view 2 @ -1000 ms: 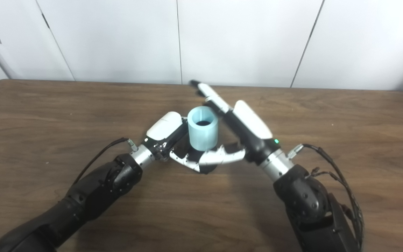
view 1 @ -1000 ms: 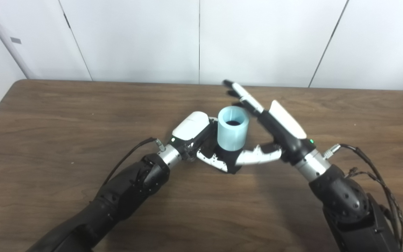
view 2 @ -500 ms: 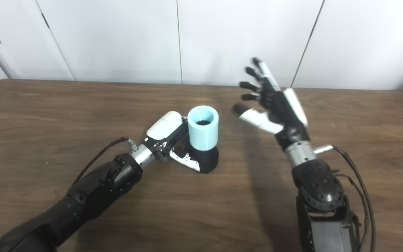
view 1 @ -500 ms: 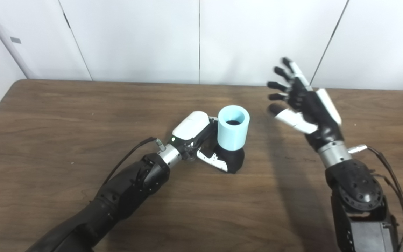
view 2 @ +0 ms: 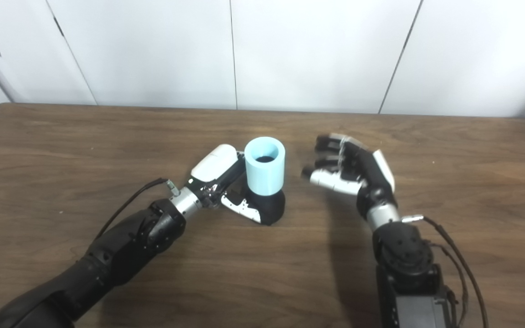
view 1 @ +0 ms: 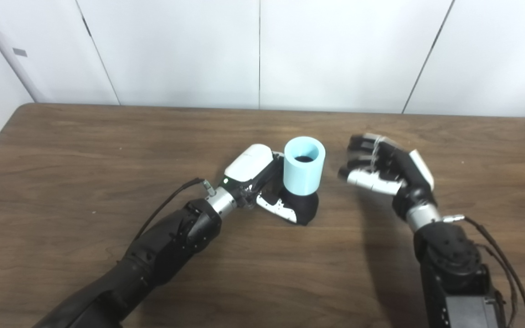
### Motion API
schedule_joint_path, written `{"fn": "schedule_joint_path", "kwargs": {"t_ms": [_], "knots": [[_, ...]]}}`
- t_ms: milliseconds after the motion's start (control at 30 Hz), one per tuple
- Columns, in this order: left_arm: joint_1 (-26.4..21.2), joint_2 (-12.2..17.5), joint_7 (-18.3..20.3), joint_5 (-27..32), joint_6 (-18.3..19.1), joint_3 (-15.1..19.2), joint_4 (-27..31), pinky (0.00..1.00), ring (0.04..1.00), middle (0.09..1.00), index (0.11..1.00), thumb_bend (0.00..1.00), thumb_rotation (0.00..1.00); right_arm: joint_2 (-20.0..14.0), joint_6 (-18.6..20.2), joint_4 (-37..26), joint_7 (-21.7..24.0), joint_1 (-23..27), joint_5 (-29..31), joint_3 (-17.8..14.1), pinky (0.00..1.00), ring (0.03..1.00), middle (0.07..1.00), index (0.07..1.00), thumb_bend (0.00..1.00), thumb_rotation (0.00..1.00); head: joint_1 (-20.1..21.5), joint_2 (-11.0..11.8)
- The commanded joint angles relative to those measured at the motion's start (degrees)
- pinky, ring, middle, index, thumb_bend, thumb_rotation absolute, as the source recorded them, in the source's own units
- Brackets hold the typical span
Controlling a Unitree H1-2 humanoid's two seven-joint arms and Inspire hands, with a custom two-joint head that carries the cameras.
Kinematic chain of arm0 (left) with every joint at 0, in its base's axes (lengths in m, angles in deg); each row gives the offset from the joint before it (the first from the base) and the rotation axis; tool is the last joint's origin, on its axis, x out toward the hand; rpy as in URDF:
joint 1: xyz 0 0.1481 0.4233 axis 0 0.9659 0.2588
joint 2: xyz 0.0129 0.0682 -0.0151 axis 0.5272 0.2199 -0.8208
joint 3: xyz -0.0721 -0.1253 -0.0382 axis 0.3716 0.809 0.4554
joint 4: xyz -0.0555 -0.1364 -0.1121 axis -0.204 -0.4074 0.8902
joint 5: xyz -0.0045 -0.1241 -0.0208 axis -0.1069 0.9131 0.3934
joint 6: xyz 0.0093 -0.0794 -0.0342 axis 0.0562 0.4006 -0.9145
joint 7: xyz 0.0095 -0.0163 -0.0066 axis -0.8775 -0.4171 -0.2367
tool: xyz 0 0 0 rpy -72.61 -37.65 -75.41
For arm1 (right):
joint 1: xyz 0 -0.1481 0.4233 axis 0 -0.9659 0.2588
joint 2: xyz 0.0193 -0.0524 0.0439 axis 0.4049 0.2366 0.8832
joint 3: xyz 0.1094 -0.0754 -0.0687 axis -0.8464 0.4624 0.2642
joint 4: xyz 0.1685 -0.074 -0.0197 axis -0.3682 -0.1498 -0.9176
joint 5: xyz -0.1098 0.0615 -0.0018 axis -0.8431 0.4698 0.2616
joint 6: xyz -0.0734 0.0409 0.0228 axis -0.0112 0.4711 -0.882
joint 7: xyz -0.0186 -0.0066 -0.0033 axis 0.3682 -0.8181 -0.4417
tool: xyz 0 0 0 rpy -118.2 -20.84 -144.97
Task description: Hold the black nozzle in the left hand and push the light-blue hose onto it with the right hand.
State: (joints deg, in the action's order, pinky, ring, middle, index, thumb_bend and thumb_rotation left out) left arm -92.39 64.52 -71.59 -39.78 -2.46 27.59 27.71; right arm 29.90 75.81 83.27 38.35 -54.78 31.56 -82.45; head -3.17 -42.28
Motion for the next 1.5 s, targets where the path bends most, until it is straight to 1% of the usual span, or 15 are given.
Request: {"fn": "schedule_joint_path", "kwargs": {"t_ms": [0, 133, 267, 300, 367, 433, 500, 633, 900, 1000, 1200, 1267, 1300, 1333, 1467], "knots": [[6.3, 1.4, 11.4, -4.6, 3.6, -4.4, -5.7, 0.51, 0.586, 0.485, 0.482, 0.53, 0.0, -3.5, -11.6, 1.7, -4.0, 0.7, -7.7, 3.0, 0.43, 0.55, 0.638, 0.648, 0.74, 0.0, -0.1, -0.1], [6.2, 1.4, 11.2, -4.5, 3.4, -4.3, -5.9, 0.5, 0.579, 0.488, 0.479, 0.53, 0.0, -4.1, -20.7, 6.9, -8.4, 0.4, -10.3, 4.3, 0.41, 0.538, 0.637, 0.65, 0.79, 0.0, 0.1, 0.0], [6.6, 1.3, 10.9, -4.0, 4.6, -3.4, -4.8, 0.5, 0.561, 0.474, 0.493, 0.53, 0.0, -2.8, -21.7, 8.0, -10.1, 0.3, -10.2, 3.4, 0.41, 0.544, 0.652, 0.658, 0.78, 0.0, 0.0, 0.1], [6.8, 1.7, 11.9, -4.4, 6.9, -3.3, -2.9, 0.5, 0.558, 0.47, 0.497, 0.53, 0.0, -2.5, -21.7, 8.1, -10.4, 0.2, -10.1, 3.1, 0.42, 0.546, 0.655, 0.66, 0.78, 0.0, 0.0, 0.1], [7.2, 2.4, 14.6, -5.0, 12.3, -3.0, 1.3, 0.61, 0.677, 0.698, 0.713, 0.81, 0.17, -2.2, -22.1, 8.4, -11.0, 0.1, -10.2, 2.9, 0.4, 0.537, 0.658, 0.667, 0.77, 0.0, -0.1, 0.1], [8.2, 2.9, 17.7, -3.3, 19.0, -1.1, 6.7, 0.67, 0.797, 0.868, 0.901, 0.95, 0.28, -2.1, -22.4, 8.5, -11.5, -0.1, -10.2, 2.8, 0.4, 0.539, 0.664, 0.674, 0.77, 0.0, -0.2, 0.1], [9.5, 3.1, 18.0, -1.7, 23.0, 1.7, 11.2, 0.7, 0.851, 0.933, 0.977, 0.99, 0.3, -2.1, -22.8, 8.7, -11.8, -0.2, -10.2, 2.7, 0.41, 0.547, 0.668, 0.678, 0.76, 0.0, -0.1, 0.1], [12.3, 3.3, 17.1, 1.1, 27.6, 8.7, 20.0, 0.77, 0.931, 0.976, 0.999, 0.91, 0.29, -2.3, -24.0, 9.2, -11.9, -0.5, -9.6, 2.3, 0.42, 0.546, 0.668, 0.685, 0.76, 0.0, -0.4, 0.3], [16.6, 2.2, 19.4, 8.6, 29.9, 21.4, 26.7, 0.77, 0.902, 0.935, 0.981, 0.85, 0.15, -2.0, -24.9, 9.0, -10.6, -0.9, -8.6, 1.5, 0.42, 0.547, 0.674, 0.695, 0.76, 0.0, -0.3, 0.2], [18.1, 1.4, 16.5, 8.4, 28.7, 25.3, 28.0, 0.7, 0.822, 0.864, 0.912, 0.77, 0.09, -1.9, -25.2, 8.8, -10.4, -1.0, -8.4, 1.4, 0.4, 0.534, 0.672, 0.694, 0.77, 0.01, -0.2, 0.2], [20.9, -6.1, 11.4, 20.2, 25.6, 37.2, 29.5, 0.57, 0.63, 0.684, 0.719, 0.63, 0.0, -1.8, -24.7, 7.8, -10.0, -1.3, -7.4, 0.9, 0.42, 0.536, 0.679, 0.697, 0.76, 0.02, -0.3, 0.2], [21.2, -8.0, 12.2, 24.5, 27.6, 40.1, 30.3, 0.57, 0.604, 0.646, 0.675, 0.62, 0.0, -1.7, -24.5, 7.3, -9.8, -1.5, -7.2, 0.8, 0.44, 0.546, 0.685, 0.701, 0.75, 0.02, -0.3, 0.2], [21.3, -8.4, 13.0, 26.2, 28.6, 41.0, 30.6, 0.52, 0.575, 0.617, 0.57, 0.55, 0.03, -1.6, -24.5, 7.1, -9.8, -1.6, -6.9, 0.7, 0.44, 0.547, 0.686, 0.701, 0.75, 0.02, -0.3, 0.2], [21.4, -8.4, 13.9, 27.6, 29.1, 41.6, 30.6, 0.46, 0.539, 0.537, 0.539, 0.53, 0.01, -1.5, -24.6, 7.0, -9.8, -1.7, -6.6, 0.6, 0.44, 0.543, 0.683, 0.7, 0.75, 0.02, 0.0, 0.5], [21.3, -8.3, 18.5, 35.4, 30.7, 43.8, 29.7, 0.39, 0.49, 0.476, 0.52, 0.52, 0.0, -1.1, -25.0, 6.7, -10.1, -2.1, -6.2, 0.1, 0.42, 0.528, 0.676, 0.695, 0.75, 0.01, 0.2, 0.8]]}}
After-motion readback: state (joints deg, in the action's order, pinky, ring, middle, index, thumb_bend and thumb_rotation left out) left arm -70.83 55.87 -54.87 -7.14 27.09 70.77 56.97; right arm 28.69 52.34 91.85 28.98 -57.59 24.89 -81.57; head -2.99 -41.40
